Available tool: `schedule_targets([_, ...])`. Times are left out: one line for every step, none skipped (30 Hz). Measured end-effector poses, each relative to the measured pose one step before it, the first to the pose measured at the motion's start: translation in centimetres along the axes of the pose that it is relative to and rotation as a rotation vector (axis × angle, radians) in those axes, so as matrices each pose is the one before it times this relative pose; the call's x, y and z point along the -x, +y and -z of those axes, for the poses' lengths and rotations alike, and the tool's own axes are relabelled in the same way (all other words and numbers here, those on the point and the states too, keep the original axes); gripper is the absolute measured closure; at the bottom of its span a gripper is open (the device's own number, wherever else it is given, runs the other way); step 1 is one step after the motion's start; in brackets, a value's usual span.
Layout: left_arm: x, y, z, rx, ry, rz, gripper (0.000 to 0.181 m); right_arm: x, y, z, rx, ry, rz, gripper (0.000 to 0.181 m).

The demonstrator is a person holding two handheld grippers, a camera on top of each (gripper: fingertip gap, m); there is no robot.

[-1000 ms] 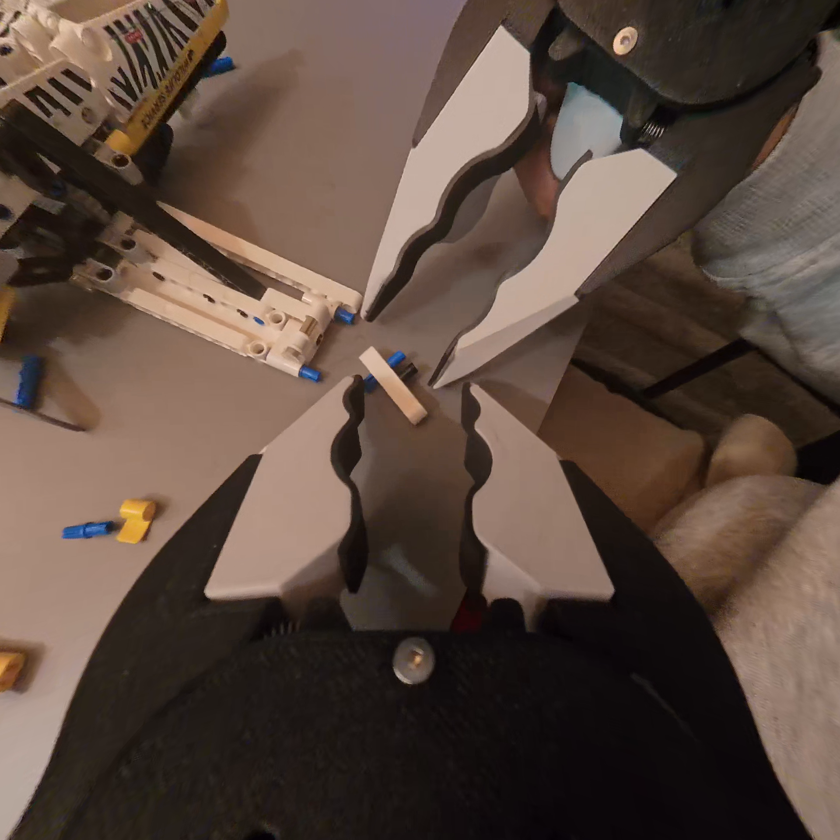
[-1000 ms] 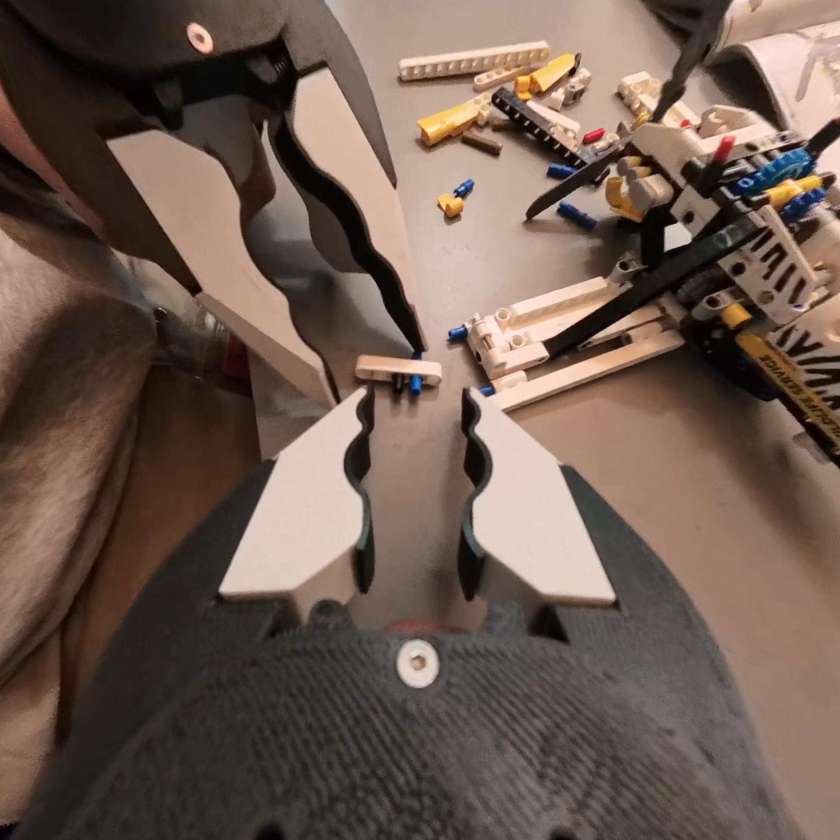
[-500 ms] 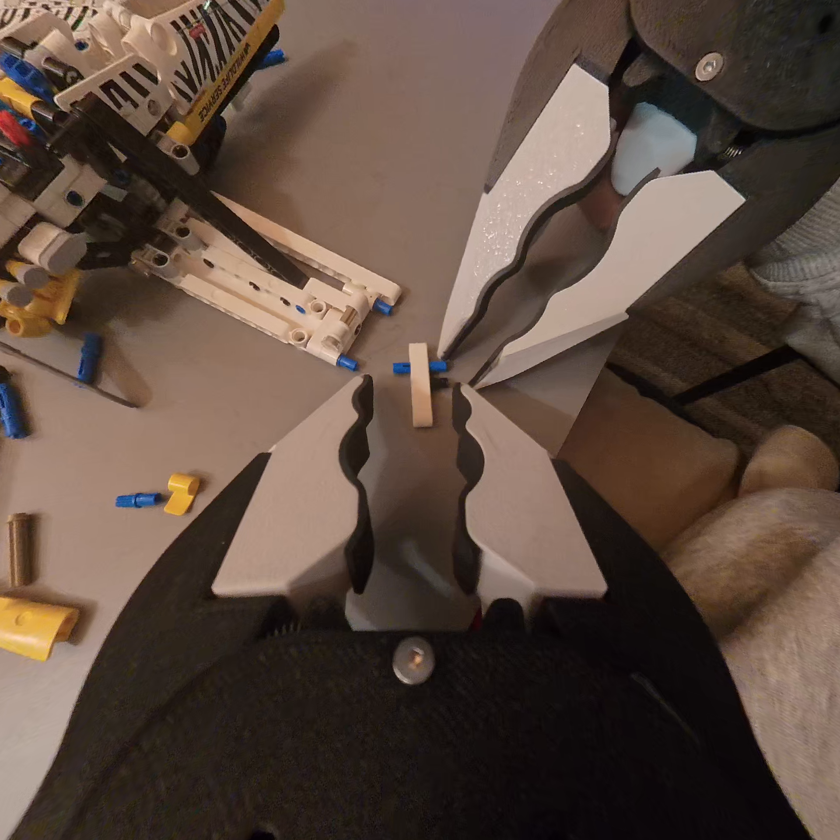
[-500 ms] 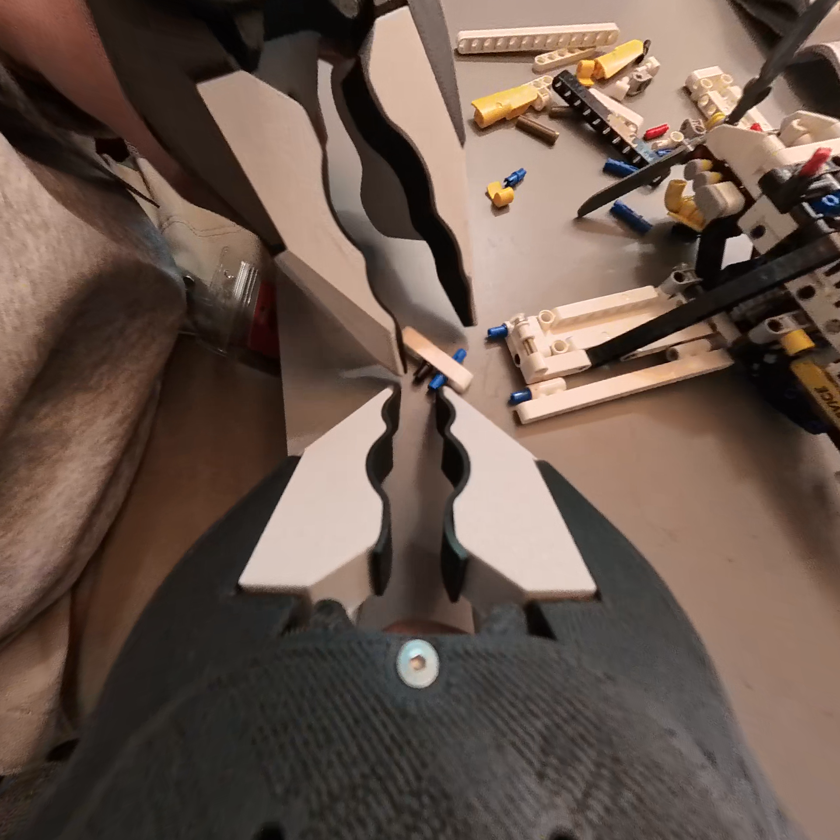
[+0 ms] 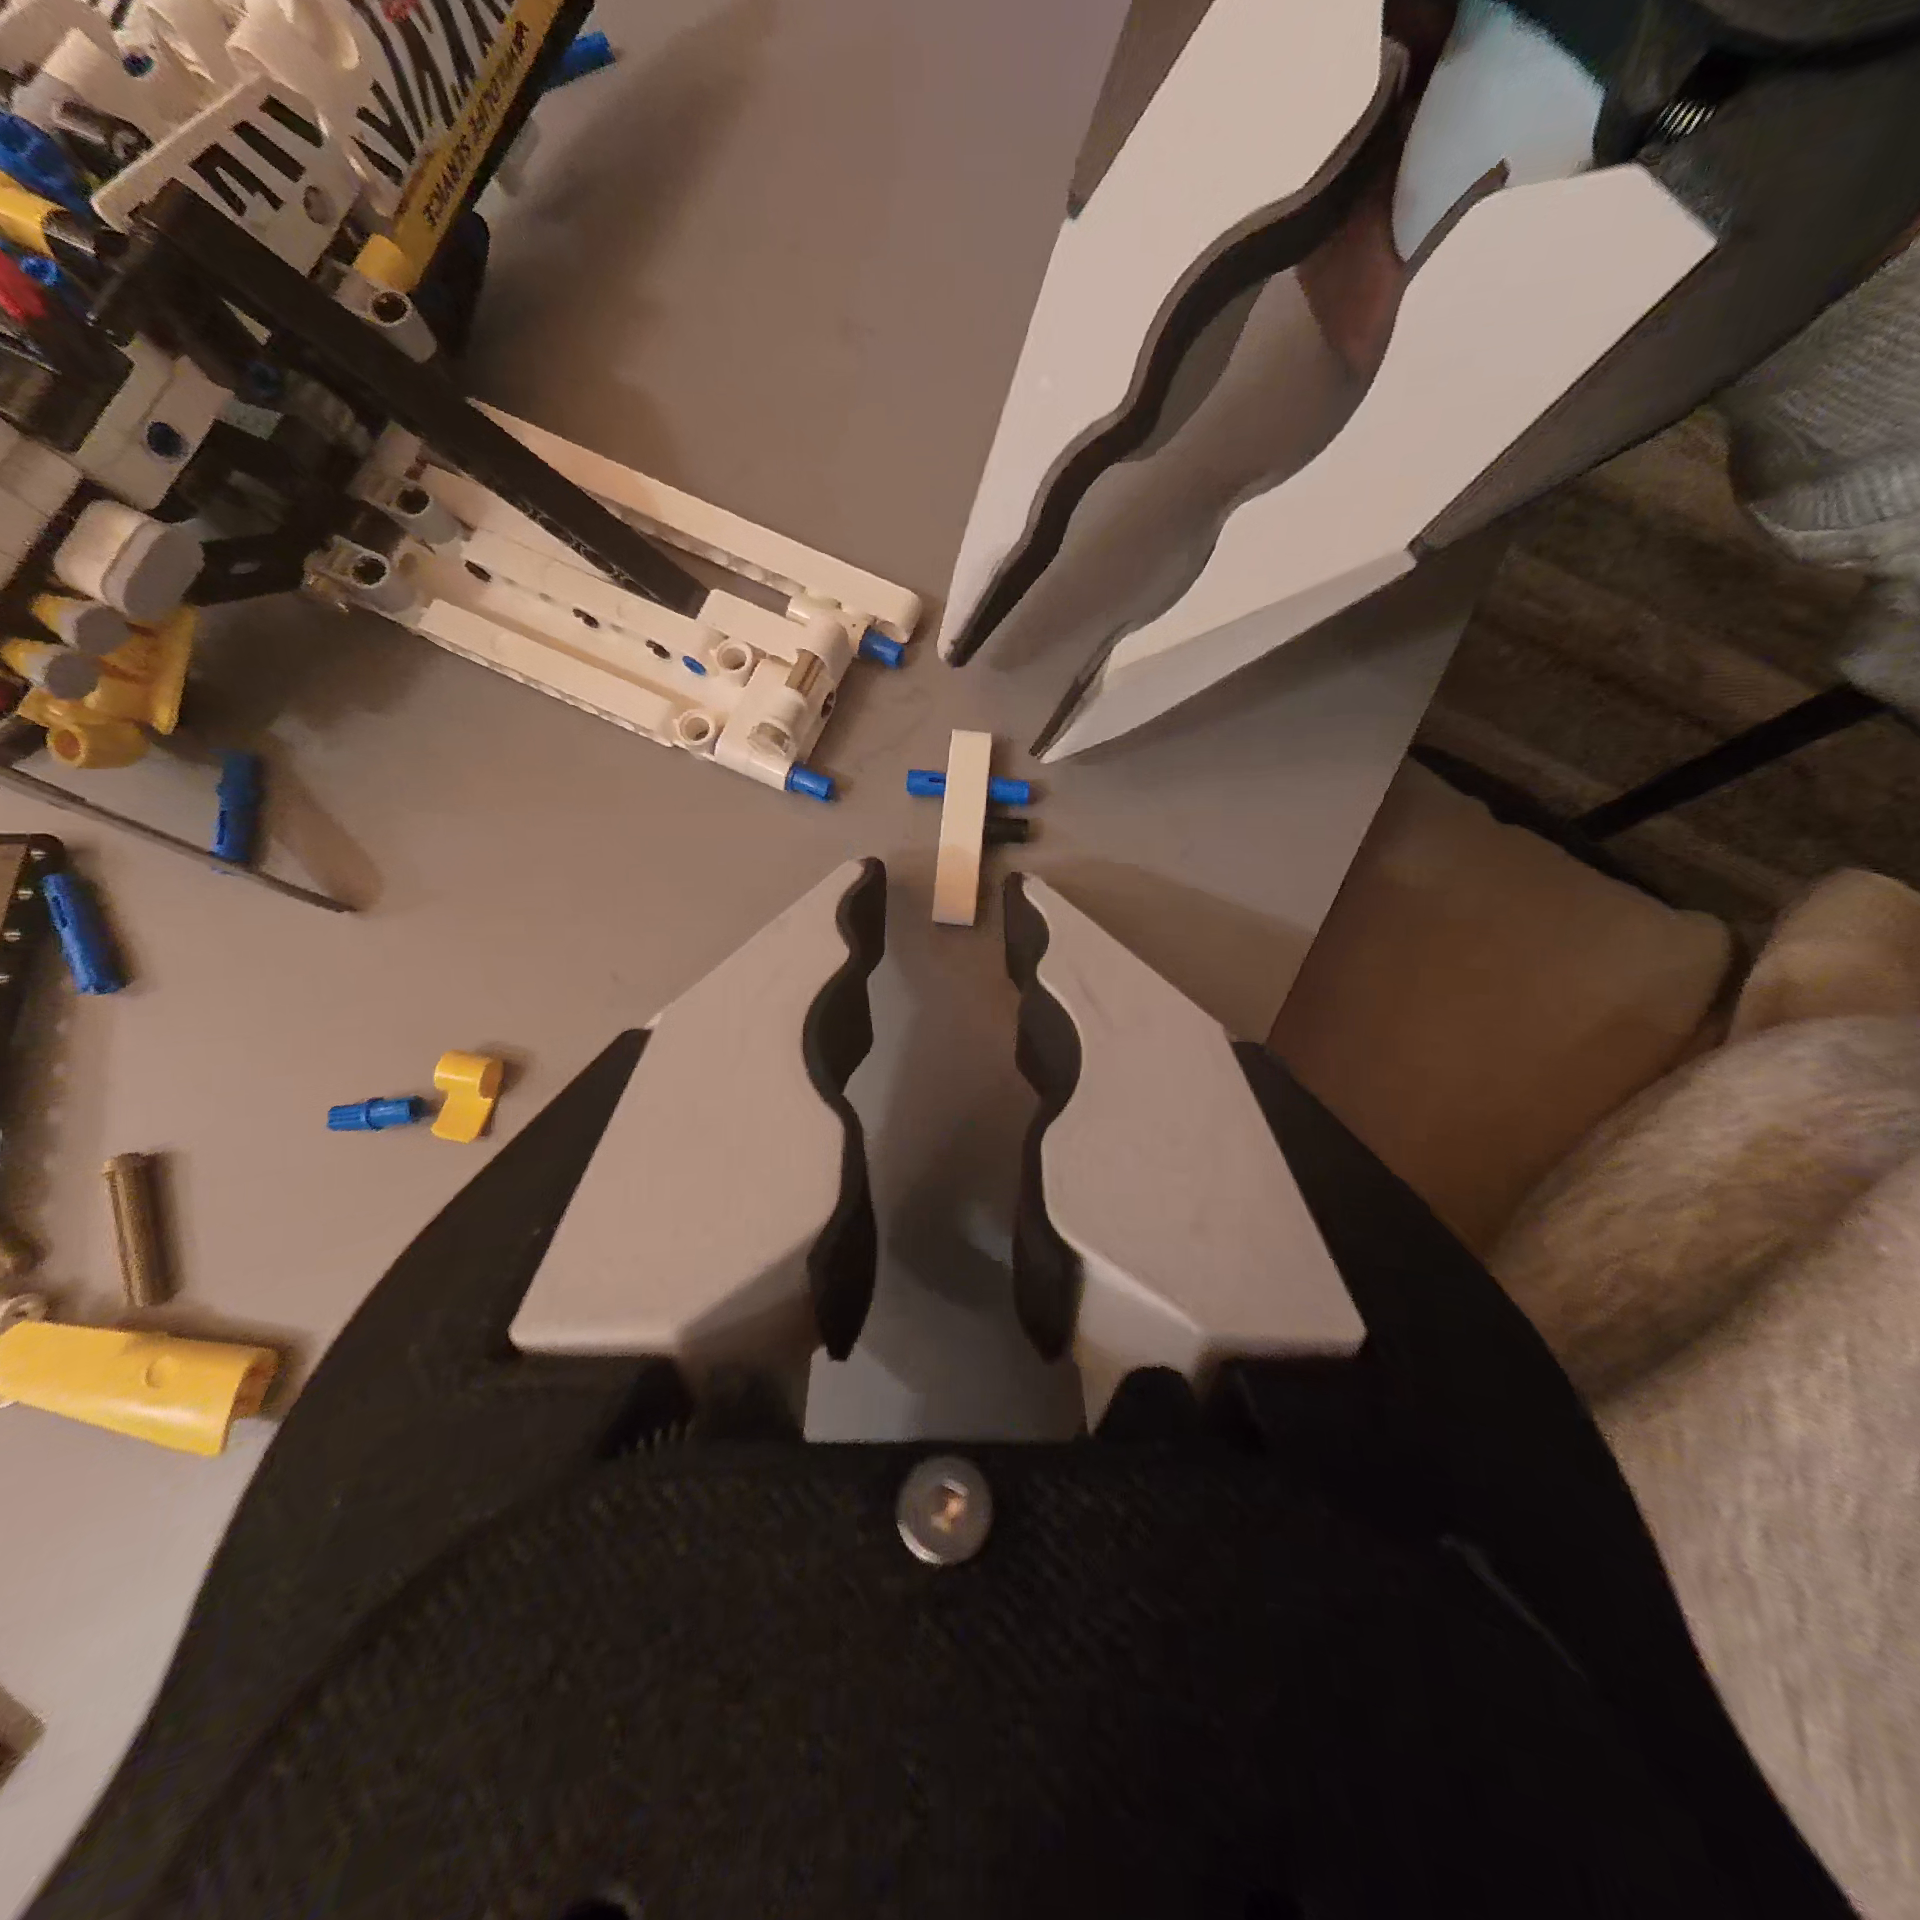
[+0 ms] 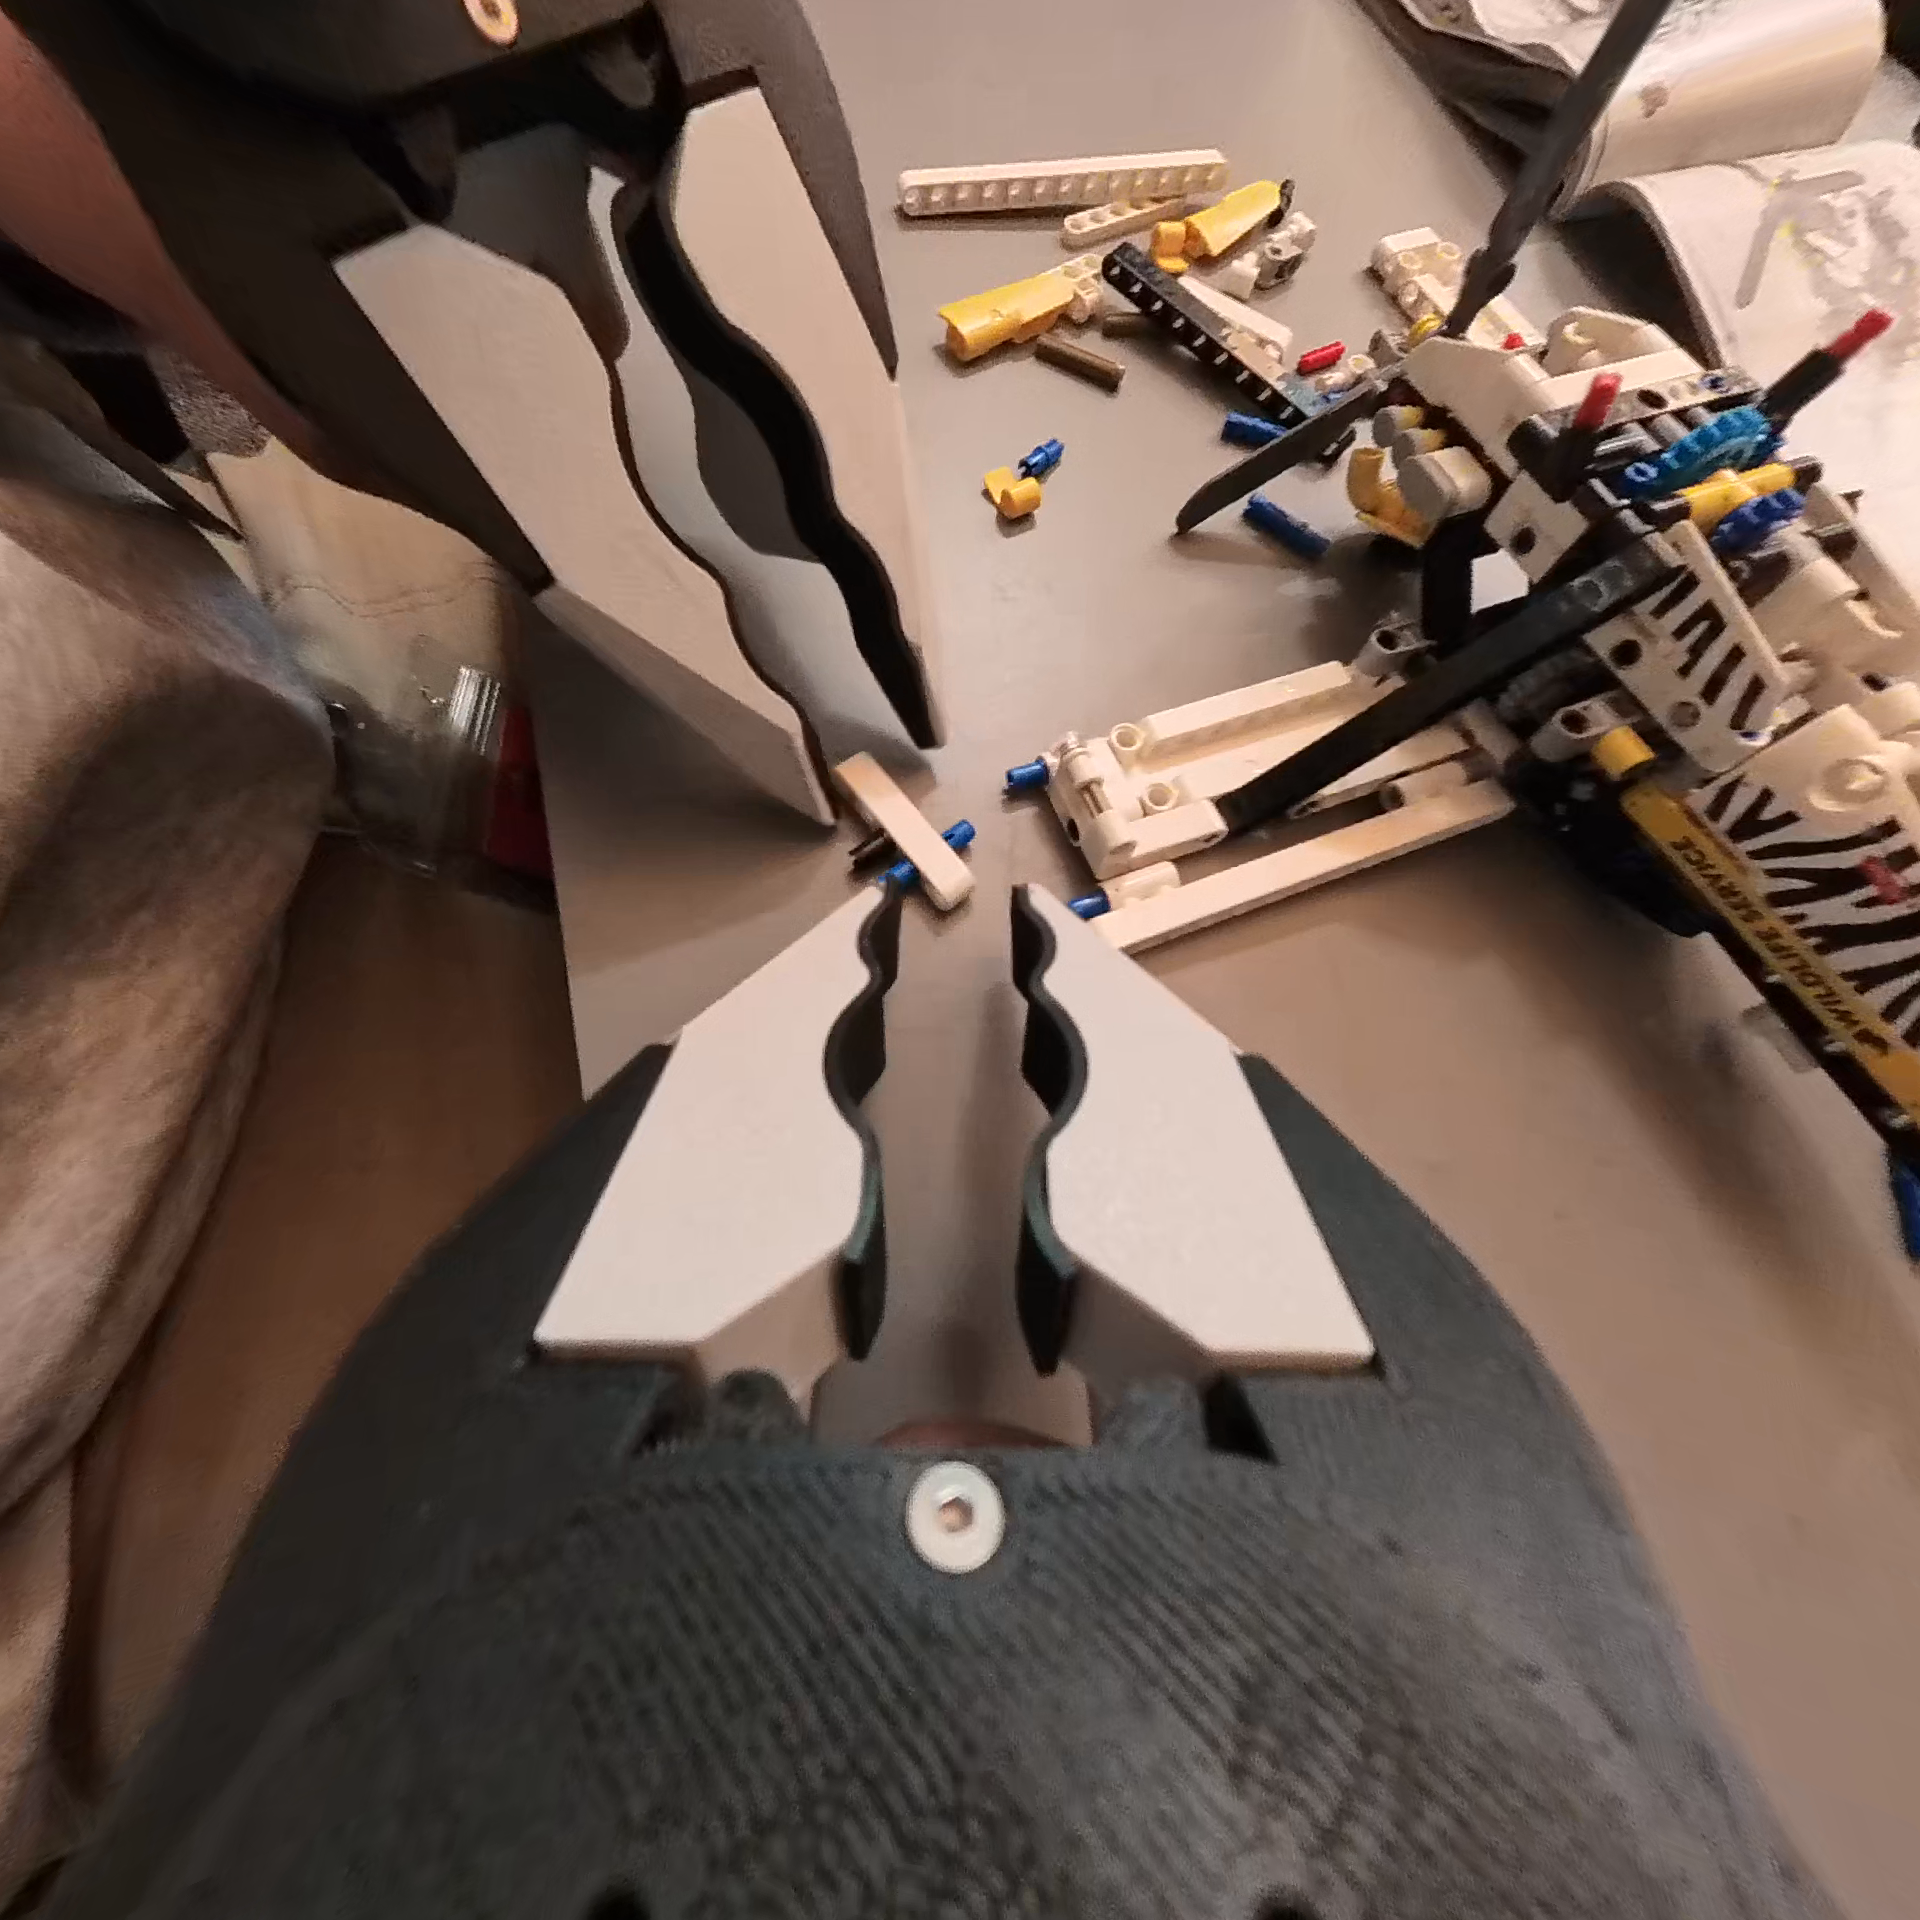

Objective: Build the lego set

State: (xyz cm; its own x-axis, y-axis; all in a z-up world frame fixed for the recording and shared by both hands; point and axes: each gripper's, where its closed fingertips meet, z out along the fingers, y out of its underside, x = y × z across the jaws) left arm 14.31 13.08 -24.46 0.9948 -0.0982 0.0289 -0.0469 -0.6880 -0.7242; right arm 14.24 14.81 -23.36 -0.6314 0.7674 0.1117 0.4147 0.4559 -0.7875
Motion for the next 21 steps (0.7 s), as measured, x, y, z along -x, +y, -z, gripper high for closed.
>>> schedule_targets([-0.043,0.096,-0.062,0.0053,0.0108,0.0045,0.163,0.019,0.156,-0.151,0.0135,0.0002,0.0049,0.161])
schedule_targets([-0.027,0.074,-0.057,0.0034,0.0088,0.0017,0.165,0.028,0.183,-0.180,0.0157,-0.0003,0.0064,0.161])
schedule_targets([0.068,-0.047,-0.012,-0.0017,0.0019,0.0054,0.166,0.020,0.186,-0.183,0.0158,0.0006,0.0080,0.161])
schedule_targets([0.112,-0.038,-0.004,0.0001,-0.0031,0.0034,0.168,-0.004,0.018,-0.127,0.0060,0.0019,0.0091,0.161])
schedule_targets([0.148,-0.022,0.002,0.0009,-0.0073,-0.0021,0.169,-0.028,-0.073,-0.071,-0.0011,0.0036,0.0091,0.163])
schedule_targets([0.201,-0.037,0.005,0.0004,-0.0110,-0.0038,0.170,-0.015,-0.040,-0.070,0.0006,0.0017,0.0071,0.163])
schedule_targets([0.209,-0.026,0.000,0.0006,-0.0107,-0.0039,0.171,0.018,-0.043,-0.060,0.0002,-0.0016,0.0046,0.165])
schedule_targets([0.206,-0.026,-0.002,0.0010,-0.0082,-0.0040,0.172,-0.019,-0.029,-0.050,0.0004,0.0006,0.0033,0.166])
schedule_targets([0.179,-0.030,-0.028,0.0000,-0.0053,-0.0001,0.172,-0.078,-0.015,-0.053,0.0009,0.0052,0.0028,0.168])
schedule_targets([0.070,-0.023,-0.038,0.0003,0.0031,0.0044,0.172,-0.044,-0.028,-0.044,0.0007,0.0040,0.0040,0.169])
schedule_targets([0.013,-0.035,-0.032,0.0001,0.0061,0.0066,0.172,0.019,-0.019,-0.038,0.0003,0.0007,0.0058,0.170])
schedule_targets([0.028,-0.040,-0.013,-0.0011,0.0038,0.0059,0.172,0.004,-0.025,-0.017,-0.0004,0.0031,0.0057,0.173])
schedule_targets([0.059,-0.043,-0.031,-0.0013,0.0004,0.0040,0.172,-0.047,-0.052,-0.006,-0.0020,0.0060,0.0046,0.174])
schedule_targets([0.034,-0.023,-0.023,0.0003,0.0002,0.0022,0.172,-0.035,-0.060,0.012,-0.0034,0.0053,0.0037,0.175])
schedule_targets([0.011,-0.027,-0.026,0.0000,0.0013,0.0019,0.172,-0.033,-0.045,0.019,-0.0032,0.0037,0.0023,0.176])
schedule_targets([0.003,-0.018,-0.020,0.0002,0.0003,0.0006,0.172,-0.027,-0.013,0.019,-0.0016,0.0025,0.0003,0.177])
schedule_targets([0.002,-0.003,-0.019,0.0003,0.0001,-0.0003,0.172,-0.015,-0.014,0.005,-0.0008,0.0009,-0.0008,0.177])
schedule_targets([-0.013,-0.007,-0.008,0.0000,0.0007,-0.0009,0.172,-0.003,-0.017,0.019,-0.0012,-0.0005,-0.0003,0.177])
schedule_targets([-0.027,0.006,0.001,0.0004,0.0011,-0.0012,0.172,0.012,-0.014,0.014,-0.0014,-0.0006,0.0001,0.177])
schedule_targets([-0.034,0.011,-0.007,0.0003,0.0016,-0.0011,0.172,-0.011,-0.013,0.009,-0.0011,0.0008,-0.0004,0.176])
schedule_targets([-0.042,-0.011,0.004,-0.0002,0.0027,-0.0008,0.172,-0.054,-0.007,0.015,-0.0014,0.0032,-0.0013,0.174])
